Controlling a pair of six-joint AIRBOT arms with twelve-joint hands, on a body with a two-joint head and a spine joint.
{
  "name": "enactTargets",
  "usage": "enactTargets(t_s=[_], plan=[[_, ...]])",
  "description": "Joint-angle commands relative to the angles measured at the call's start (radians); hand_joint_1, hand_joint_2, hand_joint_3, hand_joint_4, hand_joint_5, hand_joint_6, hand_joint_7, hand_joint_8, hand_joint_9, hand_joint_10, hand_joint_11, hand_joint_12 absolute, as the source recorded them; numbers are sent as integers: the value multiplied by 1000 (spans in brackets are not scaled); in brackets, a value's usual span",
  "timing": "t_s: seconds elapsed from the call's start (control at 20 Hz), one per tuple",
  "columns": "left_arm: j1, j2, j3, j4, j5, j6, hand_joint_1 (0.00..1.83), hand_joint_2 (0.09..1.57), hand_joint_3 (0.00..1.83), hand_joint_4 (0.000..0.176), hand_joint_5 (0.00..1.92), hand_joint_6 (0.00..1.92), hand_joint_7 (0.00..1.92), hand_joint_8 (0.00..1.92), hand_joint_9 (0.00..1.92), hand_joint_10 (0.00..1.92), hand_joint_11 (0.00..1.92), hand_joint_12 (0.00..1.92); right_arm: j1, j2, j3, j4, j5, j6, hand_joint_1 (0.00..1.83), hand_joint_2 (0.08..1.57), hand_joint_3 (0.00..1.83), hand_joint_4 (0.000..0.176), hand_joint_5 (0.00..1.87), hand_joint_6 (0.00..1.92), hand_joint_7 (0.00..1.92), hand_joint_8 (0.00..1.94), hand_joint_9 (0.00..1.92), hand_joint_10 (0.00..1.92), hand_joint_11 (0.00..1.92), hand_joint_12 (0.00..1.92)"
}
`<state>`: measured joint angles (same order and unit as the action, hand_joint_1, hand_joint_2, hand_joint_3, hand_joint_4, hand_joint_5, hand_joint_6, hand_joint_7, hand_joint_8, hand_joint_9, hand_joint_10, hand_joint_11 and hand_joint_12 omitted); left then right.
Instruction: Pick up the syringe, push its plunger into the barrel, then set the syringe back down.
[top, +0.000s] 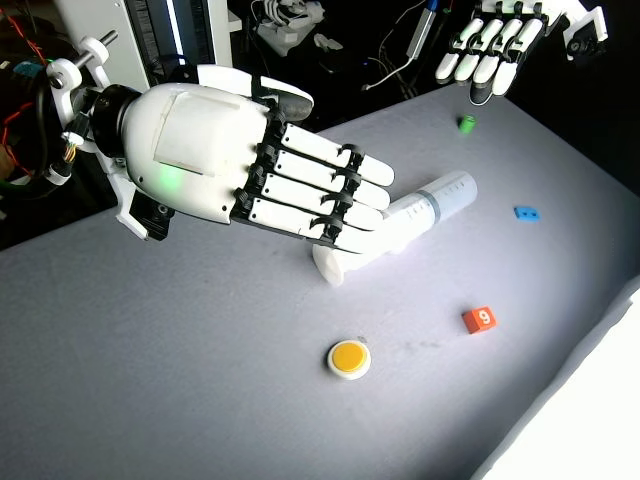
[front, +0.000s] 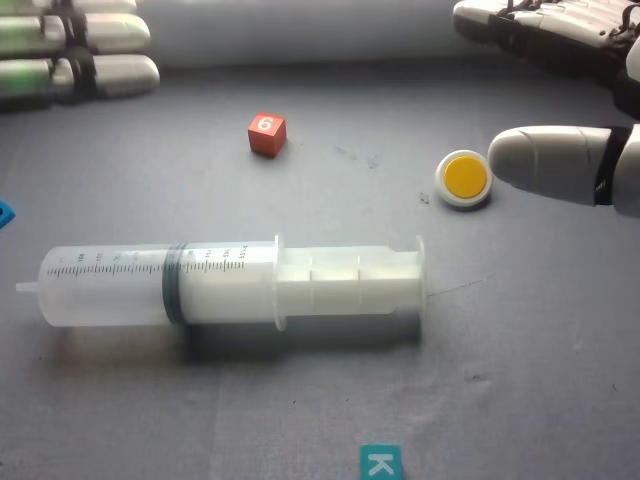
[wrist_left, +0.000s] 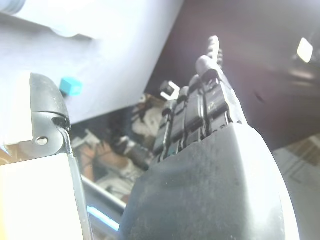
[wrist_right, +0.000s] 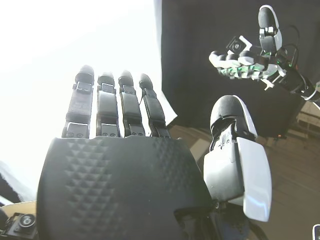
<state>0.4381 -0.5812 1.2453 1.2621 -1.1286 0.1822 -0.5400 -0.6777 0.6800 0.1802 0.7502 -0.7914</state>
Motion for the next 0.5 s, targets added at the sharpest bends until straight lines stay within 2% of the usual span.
enactTargets(t_s=[0.0,0.15,0.3,0.45], plan=[[-11,2,-4,-69,-39,4,1188,981,5,0,0,0,0,0,0,0,0,297,8,6,-2,-5,125,3,0,1218,1,0,81,8,59,5,24,3,0,123],[-12,9,-29,-44,-9,-2,1157,974,1,0,0,0,0,0,0,0,0,291,9,6,-2,-6,125,3,0,1218,1,0,81,8,59,5,24,3,0,123],[-12,30,-81,-63,181,-42,1116,987,3,0,0,0,0,0,0,0,0,255,9,5,-2,-7,125,3,0,1218,1,0,81,8,59,5,24,3,0,123],[-21,61,-192,-212,498,-74,1056,1004,7,0,0,0,0,0,0,0,0,251,9,4,-2,-10,125,3,0,1218,1,0,82,7,60,4,24,3,0,123]])
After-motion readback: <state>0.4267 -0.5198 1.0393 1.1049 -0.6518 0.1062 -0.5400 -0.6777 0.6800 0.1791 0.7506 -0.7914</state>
